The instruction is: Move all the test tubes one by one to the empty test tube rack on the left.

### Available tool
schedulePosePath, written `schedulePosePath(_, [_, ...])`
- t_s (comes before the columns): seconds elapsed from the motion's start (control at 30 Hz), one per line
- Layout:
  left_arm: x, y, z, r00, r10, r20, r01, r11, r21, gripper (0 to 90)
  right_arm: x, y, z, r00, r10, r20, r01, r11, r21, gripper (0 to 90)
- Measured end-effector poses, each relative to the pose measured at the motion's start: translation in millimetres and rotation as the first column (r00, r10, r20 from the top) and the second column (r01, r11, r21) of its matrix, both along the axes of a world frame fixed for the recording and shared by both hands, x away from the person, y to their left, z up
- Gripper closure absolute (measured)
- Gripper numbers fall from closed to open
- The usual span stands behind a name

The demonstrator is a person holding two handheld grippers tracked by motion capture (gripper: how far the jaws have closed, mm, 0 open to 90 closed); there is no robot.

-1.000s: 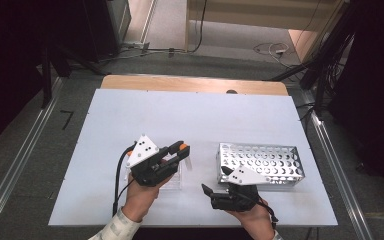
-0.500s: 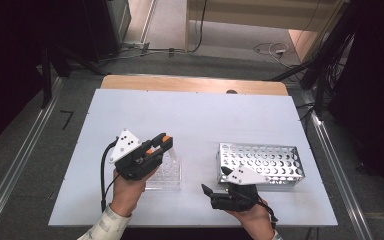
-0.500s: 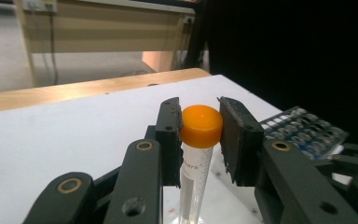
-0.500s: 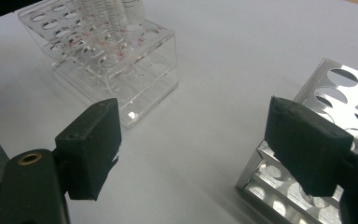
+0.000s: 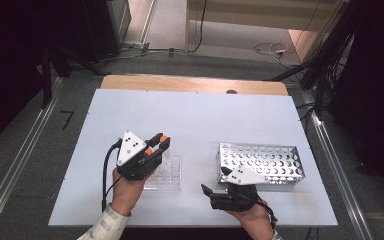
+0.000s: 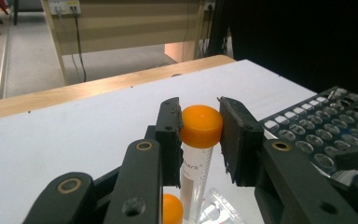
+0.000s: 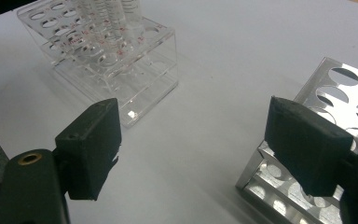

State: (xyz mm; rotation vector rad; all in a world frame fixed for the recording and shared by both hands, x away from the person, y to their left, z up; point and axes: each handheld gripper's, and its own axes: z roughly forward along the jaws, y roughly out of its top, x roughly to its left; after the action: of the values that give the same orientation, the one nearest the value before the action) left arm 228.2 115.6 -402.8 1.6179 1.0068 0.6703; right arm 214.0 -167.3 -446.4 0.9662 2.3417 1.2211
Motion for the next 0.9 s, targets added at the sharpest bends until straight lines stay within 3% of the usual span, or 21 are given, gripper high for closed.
schedulePosePath(0.3, [0.6,-4.9,-9.9,0.9997,-0.006,-0.024,0.007,0.9991,0.042,69.8,-0.5,0.8,-0.4,1.0000,0.000,-0.003,0.000,1.000,-0.003,17.2])
schedulePosePath(0.5, [1.6,-4.8,-16.8,0.9987,-0.001,-0.051,0.003,0.9990,0.045,69.7,-0.6,1.4,-0.9,1.0000,0.002,-0.005,-0.002,1.000,-0.005,17.2])
schedulePosePath(0.9, [1.6,-3.0,-18.2,0.9966,-0.025,-0.079,0.025,0.9997,0.001,61.7,-0.5,1.5,-1.5,1.0000,0.002,-0.005,-0.002,1.000,-0.006,17.2])
